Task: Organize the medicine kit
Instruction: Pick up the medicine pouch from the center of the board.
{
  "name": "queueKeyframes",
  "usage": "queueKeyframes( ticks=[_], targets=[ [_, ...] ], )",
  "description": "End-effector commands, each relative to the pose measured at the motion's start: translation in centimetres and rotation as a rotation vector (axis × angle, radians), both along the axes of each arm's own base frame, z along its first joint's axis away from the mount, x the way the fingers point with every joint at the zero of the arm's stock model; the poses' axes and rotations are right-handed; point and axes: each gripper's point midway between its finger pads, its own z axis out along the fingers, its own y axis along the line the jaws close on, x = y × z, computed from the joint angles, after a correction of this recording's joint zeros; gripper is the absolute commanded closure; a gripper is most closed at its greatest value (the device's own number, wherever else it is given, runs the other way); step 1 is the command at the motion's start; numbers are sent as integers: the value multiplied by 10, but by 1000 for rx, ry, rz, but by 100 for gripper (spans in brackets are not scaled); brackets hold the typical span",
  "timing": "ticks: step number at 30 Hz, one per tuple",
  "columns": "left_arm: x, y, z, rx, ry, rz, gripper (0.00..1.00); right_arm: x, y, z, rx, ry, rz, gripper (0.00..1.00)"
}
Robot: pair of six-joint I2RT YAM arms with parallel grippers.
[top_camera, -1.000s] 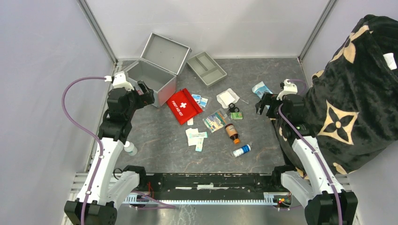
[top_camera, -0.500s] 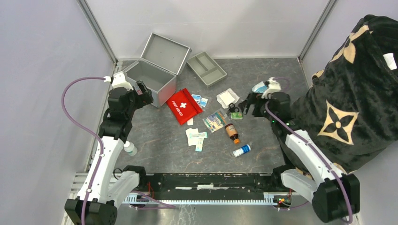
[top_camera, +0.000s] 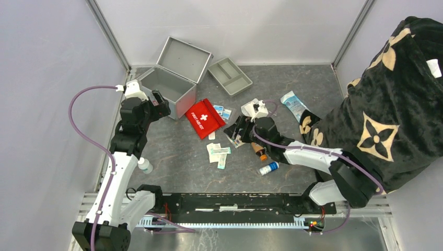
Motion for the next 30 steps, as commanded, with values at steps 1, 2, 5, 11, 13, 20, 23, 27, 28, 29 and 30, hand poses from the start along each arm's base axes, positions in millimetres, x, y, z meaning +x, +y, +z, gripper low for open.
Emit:
queueKeyframes(
  ticks=[1,2,5,11,13,20,23,27,28,29,30],
  targets=[
    [0,-1,16,-7,-49,-11,0,24,14,20,173,-42,-162,12],
    [0,-1,17,-8,-53,-11,0,27,18,15,178,-30,-171,13],
    [0,-2,16,-10,-53,-20,0,37,27,5,175,-16,-183,14],
    [0,-5,17,-15,-55,-32,0,51,43,-14,146,8,-185,15],
    [0,-5,17,-15,-56,-33,0,53,48,-18,143,18,-180,16],
    [-1,-6,19,-18,-62,-40,0,61,57,-31,128,37,-195,17],
    [-1,-8,20,-23,-65,-49,0,65,60,-35,134,55,-204,19],
    [-1,-9,19,-26,-62,-51,0,65,68,-44,147,95,-196,22],
    [-1,-9,19,-25,-63,-51,0,66,69,-46,152,103,-194,23],
    [-1,-8,19,-25,-62,-49,0,65,71,-49,155,112,-191,24],
    [-1,-8,19,-25,-61,-48,0,65,72,-50,161,116,-192,24]
  ],
)
